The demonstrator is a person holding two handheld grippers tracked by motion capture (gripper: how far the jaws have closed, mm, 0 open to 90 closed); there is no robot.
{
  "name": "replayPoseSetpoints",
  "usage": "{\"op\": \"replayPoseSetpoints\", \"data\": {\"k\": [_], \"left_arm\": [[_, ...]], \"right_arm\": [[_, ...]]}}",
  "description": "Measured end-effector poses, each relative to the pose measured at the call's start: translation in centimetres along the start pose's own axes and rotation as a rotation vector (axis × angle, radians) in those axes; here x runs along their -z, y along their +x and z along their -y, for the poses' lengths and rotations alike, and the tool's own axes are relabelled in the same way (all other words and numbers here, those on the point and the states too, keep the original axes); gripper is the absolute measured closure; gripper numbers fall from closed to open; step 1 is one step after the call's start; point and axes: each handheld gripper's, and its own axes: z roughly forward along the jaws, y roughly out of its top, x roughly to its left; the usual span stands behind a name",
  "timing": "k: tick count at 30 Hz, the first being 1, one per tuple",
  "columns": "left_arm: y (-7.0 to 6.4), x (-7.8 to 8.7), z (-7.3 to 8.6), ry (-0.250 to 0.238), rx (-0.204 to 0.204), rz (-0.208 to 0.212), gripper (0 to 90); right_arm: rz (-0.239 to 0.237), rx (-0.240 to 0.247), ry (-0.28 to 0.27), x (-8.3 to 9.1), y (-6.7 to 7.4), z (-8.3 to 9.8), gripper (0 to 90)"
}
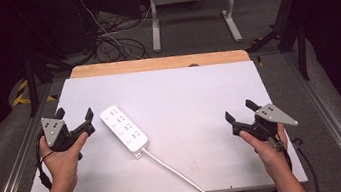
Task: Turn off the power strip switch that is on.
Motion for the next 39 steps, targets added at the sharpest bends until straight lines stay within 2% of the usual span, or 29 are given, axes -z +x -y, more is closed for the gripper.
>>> {"op": "replayPoseSetpoints", "data": {"k": [39], "left_arm": [[0.07,0.22,0.22,0.013,0.003,0.009,9.5]], "right_arm": [[-0.013,0.007,0.000,-0.47,0.16,-0.09,15.2]]}}
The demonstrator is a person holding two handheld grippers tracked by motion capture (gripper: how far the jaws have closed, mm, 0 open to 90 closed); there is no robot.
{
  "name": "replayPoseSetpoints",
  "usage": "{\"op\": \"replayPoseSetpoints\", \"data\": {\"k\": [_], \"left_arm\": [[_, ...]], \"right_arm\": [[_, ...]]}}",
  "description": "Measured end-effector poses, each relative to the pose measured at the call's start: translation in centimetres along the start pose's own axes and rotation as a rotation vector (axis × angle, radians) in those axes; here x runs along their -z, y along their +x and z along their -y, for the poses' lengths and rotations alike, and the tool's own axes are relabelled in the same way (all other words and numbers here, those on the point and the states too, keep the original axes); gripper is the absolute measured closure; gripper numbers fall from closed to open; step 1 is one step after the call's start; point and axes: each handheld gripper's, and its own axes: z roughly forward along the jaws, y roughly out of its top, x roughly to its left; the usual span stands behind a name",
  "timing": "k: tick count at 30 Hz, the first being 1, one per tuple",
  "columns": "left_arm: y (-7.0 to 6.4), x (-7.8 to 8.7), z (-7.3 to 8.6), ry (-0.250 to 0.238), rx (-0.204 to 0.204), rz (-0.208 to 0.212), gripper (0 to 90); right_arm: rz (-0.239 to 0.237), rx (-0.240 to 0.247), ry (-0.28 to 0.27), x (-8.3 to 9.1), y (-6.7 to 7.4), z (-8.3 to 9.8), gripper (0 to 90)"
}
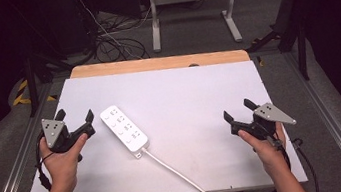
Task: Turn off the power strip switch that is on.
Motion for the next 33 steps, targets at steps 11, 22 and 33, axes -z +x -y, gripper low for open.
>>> {"op": "replayPoseSetpoints", "data": {"k": [11,22,33], "left_arm": [[0.04,0.00,0.03,0.001,0.003,-0.001,9.9],[0.06,0.00,0.02,0.004,0.001,-0.003,10.1],[0.04,-0.05,0.05,0.006,0.000,0.000,10.1]], "right_arm": [[-0.001,-0.004,0.004,-0.05,0.04,0.02,15.2],[-0.003,-0.003,0.003,-0.08,0.03,0.00,15.2],[0.000,-0.003,0.002,-0.08,-0.02,-0.02,15.2]]}}
